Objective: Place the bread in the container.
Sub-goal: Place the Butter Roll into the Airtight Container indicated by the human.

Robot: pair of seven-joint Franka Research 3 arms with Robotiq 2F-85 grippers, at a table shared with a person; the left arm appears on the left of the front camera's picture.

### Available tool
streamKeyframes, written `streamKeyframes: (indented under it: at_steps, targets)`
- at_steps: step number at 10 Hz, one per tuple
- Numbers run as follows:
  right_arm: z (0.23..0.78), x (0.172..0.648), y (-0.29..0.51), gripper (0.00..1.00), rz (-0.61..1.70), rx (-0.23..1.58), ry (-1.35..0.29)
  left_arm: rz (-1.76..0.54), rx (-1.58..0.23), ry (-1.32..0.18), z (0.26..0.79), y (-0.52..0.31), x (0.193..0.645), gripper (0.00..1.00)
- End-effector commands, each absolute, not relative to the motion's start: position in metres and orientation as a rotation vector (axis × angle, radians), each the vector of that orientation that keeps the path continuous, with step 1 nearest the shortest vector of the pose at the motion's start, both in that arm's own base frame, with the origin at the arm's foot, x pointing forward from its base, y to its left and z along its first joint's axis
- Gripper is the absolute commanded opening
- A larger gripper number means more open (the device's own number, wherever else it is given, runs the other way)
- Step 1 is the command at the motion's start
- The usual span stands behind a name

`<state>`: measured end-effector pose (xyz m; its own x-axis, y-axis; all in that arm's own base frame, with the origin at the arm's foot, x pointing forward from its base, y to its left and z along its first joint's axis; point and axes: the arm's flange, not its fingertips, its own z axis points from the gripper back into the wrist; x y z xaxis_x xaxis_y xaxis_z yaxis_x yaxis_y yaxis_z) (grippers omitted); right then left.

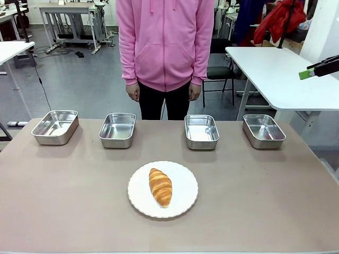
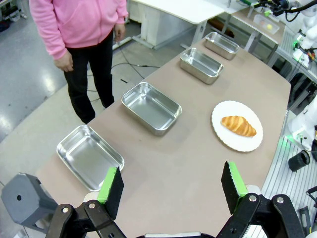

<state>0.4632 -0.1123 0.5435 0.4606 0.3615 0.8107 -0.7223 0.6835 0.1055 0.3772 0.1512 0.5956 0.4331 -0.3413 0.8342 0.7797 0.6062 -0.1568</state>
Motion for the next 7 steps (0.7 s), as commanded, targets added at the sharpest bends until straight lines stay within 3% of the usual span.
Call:
streamKeyframes:
  at_steps: [1, 7]
  targets:
    - [0.5433, 0.4631, -0.1109, 1.0, 0.701, 0.478, -0.857, -0.753, -0.585, -0.866, 0.5969, 0.1502, 0.3772, 1.0]
    - [0.5433, 0.4631, -0.1109, 1.0, 0.701, 0.478, -0.857, -0.753, -0.585, -0.866, 0.5969, 0.1502, 0.3772, 1.0]
